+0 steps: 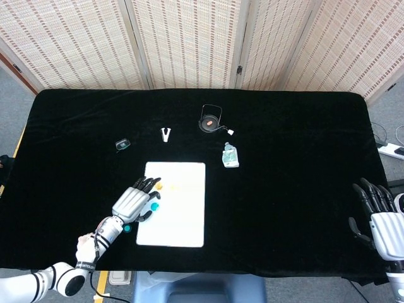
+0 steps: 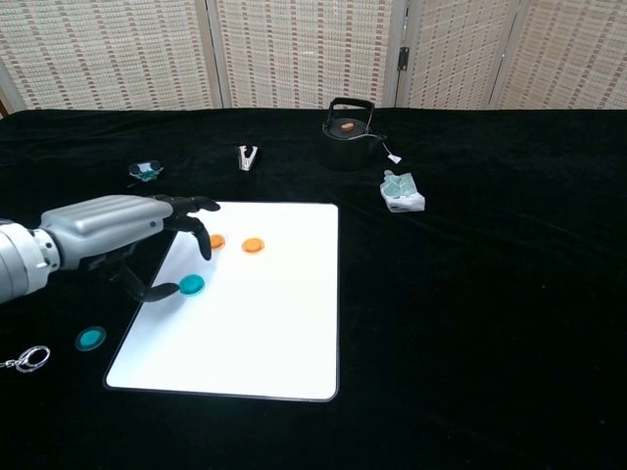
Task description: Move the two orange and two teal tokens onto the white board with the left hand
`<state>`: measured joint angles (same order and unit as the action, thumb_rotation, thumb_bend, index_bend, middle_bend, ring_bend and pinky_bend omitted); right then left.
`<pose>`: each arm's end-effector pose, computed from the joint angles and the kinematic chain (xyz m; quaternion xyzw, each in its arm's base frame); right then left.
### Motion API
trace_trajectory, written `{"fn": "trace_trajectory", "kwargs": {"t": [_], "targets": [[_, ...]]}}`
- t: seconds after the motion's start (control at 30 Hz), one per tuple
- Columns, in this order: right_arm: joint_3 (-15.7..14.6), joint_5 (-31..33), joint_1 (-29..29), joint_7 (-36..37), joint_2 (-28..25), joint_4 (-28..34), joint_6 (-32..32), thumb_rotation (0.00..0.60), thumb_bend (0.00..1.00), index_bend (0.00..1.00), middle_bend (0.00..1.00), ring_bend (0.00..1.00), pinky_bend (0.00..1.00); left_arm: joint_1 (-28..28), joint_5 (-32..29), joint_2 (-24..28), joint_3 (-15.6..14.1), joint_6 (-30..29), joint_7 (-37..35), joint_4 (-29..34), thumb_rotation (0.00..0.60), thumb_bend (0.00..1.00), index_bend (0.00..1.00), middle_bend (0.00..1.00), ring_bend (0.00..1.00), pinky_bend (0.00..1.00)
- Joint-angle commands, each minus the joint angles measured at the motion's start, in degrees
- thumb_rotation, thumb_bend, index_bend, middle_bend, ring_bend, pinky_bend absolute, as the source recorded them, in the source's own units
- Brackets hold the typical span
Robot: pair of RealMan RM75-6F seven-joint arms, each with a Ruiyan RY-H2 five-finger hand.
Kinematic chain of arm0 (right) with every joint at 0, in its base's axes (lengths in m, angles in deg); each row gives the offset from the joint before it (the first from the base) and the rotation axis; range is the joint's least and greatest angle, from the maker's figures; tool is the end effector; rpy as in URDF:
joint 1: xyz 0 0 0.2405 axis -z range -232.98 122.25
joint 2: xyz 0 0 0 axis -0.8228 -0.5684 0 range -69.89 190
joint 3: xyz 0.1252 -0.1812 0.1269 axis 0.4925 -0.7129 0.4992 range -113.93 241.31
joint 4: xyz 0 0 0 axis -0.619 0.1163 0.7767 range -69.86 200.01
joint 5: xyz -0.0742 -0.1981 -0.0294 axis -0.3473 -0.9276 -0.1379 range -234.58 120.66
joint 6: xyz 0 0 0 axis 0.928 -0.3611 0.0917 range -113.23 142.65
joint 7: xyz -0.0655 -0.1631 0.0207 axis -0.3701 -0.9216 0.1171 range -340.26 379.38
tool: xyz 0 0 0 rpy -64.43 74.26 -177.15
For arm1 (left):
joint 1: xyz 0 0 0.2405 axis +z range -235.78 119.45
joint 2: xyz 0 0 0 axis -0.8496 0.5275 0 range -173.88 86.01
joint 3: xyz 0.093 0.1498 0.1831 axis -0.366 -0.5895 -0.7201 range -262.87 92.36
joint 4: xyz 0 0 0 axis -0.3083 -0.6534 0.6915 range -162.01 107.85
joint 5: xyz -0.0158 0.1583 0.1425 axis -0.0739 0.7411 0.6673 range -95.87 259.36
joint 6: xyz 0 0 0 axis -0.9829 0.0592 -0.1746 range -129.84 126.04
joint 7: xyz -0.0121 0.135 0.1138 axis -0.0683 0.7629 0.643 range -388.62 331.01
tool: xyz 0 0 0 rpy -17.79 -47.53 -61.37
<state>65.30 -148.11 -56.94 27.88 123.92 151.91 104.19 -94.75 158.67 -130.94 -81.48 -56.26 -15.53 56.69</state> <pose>-0.3230 -0.1919 0.1676 0.5909 -0.3835 0.4173 0.5741 -0.1744 0.3291 -0.0438 -0.7859 -0.3585 -0.3428 0.3692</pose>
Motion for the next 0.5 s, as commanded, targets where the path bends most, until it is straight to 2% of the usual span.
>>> {"fn": "trace_trajectory", "kwargs": {"t": [0.03,0.17,0.3,0.37,0.5], "targets": [[0.0,-0.1,-0.1,0.0,0.0,0.0,0.0,0.6,0.51,0.0,0.0,0.01,0.0,1.6,1.8,2.5,-1.0,-2.5,-1.6,1.3,0.6,0.43,0.41,0.04,0.0,0.0],[0.0,-0.2,-0.2,0.1,0.2,-0.1,-0.2,0.6,0.51,0.0,0.0,0.01,0.0,3.8,4.2,5.5,-2.8,-5.5,-3.5,1.9,0.6,0.43,0.43,0.04,0.0,0.0],[0.0,-0.3,-0.3,0.1,0.3,-0.1,-0.3,0.6,0.51,0.0,0.0,0.01,0.0,4.6,5.1,6.2,-3.5,-6.5,-4.3,1.8,0.6,0.43,0.44,0.04,0.0,0.0],[0.1,-0.6,-0.8,-0.1,0.4,-0.1,-0.6,0.6,0.51,0.0,0.0,0.01,0.0,6.3,6.7,7.3,-5.5,-7.9,-6.1,1.0,0.6,0.43,0.44,0.04,0.0,0.0],[0.1,-0.8,-1.0,-0.5,0.3,0.3,-0.8,0.6,0.51,0.0,0.0,0.01,0.0,7.7,8.8,7.7,-7.1,-9.6,-7.7,0.1,0.6,0.43,0.43,0.04,0.0,0.0]]}}
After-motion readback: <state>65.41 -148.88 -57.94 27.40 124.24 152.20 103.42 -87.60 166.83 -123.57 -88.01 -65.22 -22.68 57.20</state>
